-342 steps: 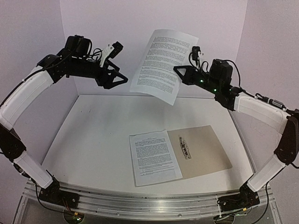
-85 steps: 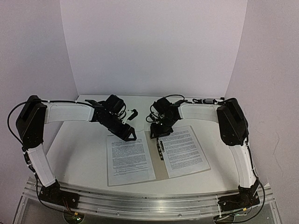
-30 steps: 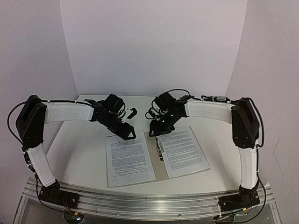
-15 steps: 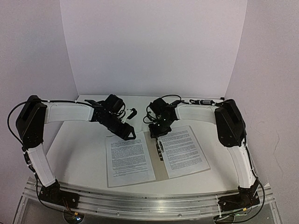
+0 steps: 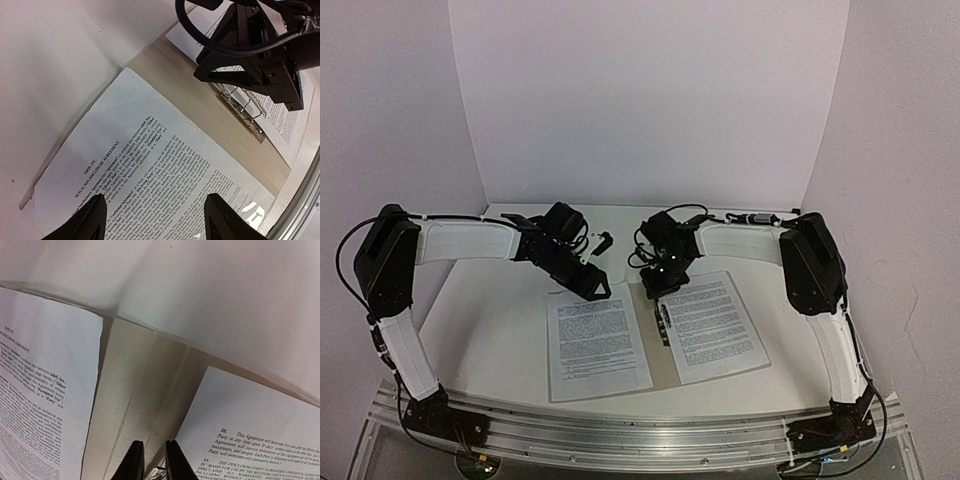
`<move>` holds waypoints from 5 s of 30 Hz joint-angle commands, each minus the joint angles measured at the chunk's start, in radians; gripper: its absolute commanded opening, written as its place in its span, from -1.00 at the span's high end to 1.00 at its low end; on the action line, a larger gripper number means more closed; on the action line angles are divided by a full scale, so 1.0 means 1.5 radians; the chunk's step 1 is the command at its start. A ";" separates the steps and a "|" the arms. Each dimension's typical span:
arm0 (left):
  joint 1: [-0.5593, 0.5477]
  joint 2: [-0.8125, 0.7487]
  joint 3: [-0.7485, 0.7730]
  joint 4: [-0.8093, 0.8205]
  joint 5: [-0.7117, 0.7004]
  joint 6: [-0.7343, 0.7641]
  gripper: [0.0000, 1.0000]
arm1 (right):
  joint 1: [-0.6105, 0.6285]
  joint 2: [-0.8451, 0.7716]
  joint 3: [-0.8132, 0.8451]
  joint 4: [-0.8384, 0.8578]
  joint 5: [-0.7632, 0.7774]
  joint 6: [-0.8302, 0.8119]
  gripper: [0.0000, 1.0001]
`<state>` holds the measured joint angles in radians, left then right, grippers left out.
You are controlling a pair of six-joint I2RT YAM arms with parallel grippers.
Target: Put the files into the folder
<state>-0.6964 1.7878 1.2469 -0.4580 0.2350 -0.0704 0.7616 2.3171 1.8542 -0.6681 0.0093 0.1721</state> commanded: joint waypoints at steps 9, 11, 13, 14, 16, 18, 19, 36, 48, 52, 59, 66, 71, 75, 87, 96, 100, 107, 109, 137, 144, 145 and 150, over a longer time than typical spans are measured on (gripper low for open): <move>0.004 -0.006 0.013 0.018 -0.003 0.006 -0.34 | 0.002 -0.083 -0.033 -0.044 -0.019 0.004 0.71; 0.004 -0.005 0.013 0.018 -0.004 0.007 -0.35 | 0.002 -0.098 -0.046 -0.045 -0.031 0.012 0.71; 0.004 -0.005 0.013 0.018 -0.005 0.008 -0.35 | 0.002 -0.113 -0.062 -0.044 -0.050 0.020 0.72; 0.004 -0.005 0.013 0.018 -0.005 0.009 -0.35 | 0.004 -0.120 -0.072 -0.044 -0.057 0.026 0.72; 0.004 -0.004 0.015 0.019 -0.006 0.010 -0.35 | 0.008 -0.133 -0.091 -0.044 -0.072 0.035 0.72; 0.004 -0.003 0.016 0.019 -0.007 0.010 -0.35 | 0.014 -0.144 -0.108 -0.044 -0.085 0.045 0.73; 0.004 -0.002 0.017 0.019 -0.007 0.011 -0.35 | 0.018 -0.150 -0.117 -0.044 -0.088 0.050 0.73; 0.006 -0.002 0.014 0.024 -0.008 0.017 -0.34 | 0.071 -0.265 -0.241 -0.057 -0.133 0.104 0.74; 0.004 -0.008 0.008 0.028 0.013 0.027 -0.32 | 0.114 -0.327 -0.313 -0.057 -0.138 0.177 0.68; -0.021 -0.024 0.000 0.029 0.034 0.093 -0.29 | 0.113 -0.368 -0.316 -0.056 -0.105 0.225 0.47; -0.104 -0.104 -0.077 0.077 0.142 0.346 -0.30 | 0.096 -0.412 -0.401 0.040 -0.170 0.356 0.13; -0.136 -0.105 -0.183 0.195 0.294 0.573 -0.48 | 0.088 -0.394 -0.479 0.162 -0.238 0.432 0.45; -0.156 -0.052 -0.193 0.269 0.273 0.556 -0.41 | 0.077 -0.404 -0.503 0.168 -0.224 0.449 0.66; -0.163 -0.013 -0.181 0.302 0.250 0.516 -0.35 | 0.070 -0.419 -0.516 0.173 -0.218 0.460 0.72; -0.173 0.059 -0.115 0.303 0.174 0.412 -0.21 | 0.068 -0.423 -0.509 0.202 -0.232 0.468 0.68; -0.195 0.084 -0.161 0.354 0.161 0.355 -0.14 | 0.068 -0.408 -0.542 0.240 -0.245 0.492 0.69; -0.195 0.087 -0.164 0.359 0.143 0.334 -0.08 | 0.069 -0.410 -0.554 0.245 -0.251 0.490 0.66; -0.195 0.079 -0.199 0.371 0.171 0.328 -0.04 | 0.068 -0.404 -0.578 0.246 -0.248 0.490 0.69; -0.195 0.080 -0.210 0.376 0.181 0.341 -0.04 | 0.068 -0.402 -0.583 0.246 -0.247 0.490 0.69; -0.194 0.087 -0.264 0.419 0.195 0.402 -0.04 | 0.058 -0.385 -0.544 0.251 -0.269 0.488 0.51; -0.194 0.090 -0.267 0.424 0.190 0.386 -0.04 | 0.058 -0.388 -0.577 0.257 -0.263 0.497 0.66; -0.193 0.090 -0.267 0.424 0.190 0.386 -0.04 | 0.058 -0.386 -0.579 0.258 -0.264 0.497 0.69; -0.190 0.090 -0.268 0.428 0.187 0.386 -0.04 | 0.058 -0.388 -0.607 0.257 -0.262 0.493 0.92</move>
<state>-0.9874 1.9144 0.8688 0.2134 0.5232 0.5229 0.8520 1.7378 0.9838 -0.2854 -0.3925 0.9151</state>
